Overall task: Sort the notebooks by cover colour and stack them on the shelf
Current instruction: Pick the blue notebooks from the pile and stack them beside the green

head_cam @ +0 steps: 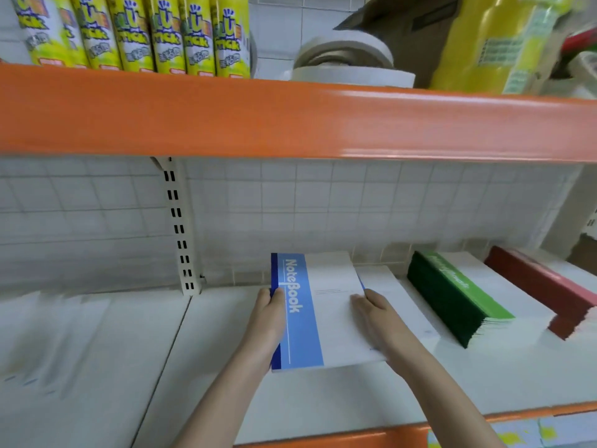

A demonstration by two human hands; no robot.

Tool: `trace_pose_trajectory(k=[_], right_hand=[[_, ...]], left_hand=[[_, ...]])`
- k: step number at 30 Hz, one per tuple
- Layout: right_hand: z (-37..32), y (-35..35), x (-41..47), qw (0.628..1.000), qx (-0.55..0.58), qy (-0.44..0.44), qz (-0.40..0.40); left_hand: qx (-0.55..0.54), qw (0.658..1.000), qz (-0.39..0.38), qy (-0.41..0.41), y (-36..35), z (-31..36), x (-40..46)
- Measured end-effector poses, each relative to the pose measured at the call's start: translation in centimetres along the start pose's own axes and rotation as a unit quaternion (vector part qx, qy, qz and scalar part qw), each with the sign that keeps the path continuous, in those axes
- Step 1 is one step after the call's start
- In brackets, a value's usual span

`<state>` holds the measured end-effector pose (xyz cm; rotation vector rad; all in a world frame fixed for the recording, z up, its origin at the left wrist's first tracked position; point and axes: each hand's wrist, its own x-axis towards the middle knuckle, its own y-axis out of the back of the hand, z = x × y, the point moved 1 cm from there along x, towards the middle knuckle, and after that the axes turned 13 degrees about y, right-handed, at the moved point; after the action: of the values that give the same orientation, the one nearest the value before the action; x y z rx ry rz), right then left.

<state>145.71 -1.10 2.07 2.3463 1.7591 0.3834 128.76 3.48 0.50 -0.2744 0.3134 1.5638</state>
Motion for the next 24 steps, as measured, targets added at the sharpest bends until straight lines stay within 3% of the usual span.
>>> trace_pose_trajectory(k=[5, 13, 21, 24], right_hand=[[2.3, 5.1, 2.1, 1.000, -0.008, 0.015, -0.010], [4.5, 10.9, 5.2, 0.988, -0.122, 0.090, 0.006], [5.2, 11.7, 7.4, 0.969, -0.202, 0.143, -0.012], [5.8, 11.2, 7.7, 0.964, -0.221, 0.144, -0.022]], left_hand=[[-0.032, 0.999, -0.018, 0.007, -4.7, 0.0, -0.7], [0.055, 0.997, -0.013, -0.052, -10.4, 0.0, 0.8], [0.198, 0.960, 0.134, -0.149, -11.8, 0.2, 2.6], [0.241, 0.946, 0.150, -0.155, -11.7, 0.1, 3.2]])
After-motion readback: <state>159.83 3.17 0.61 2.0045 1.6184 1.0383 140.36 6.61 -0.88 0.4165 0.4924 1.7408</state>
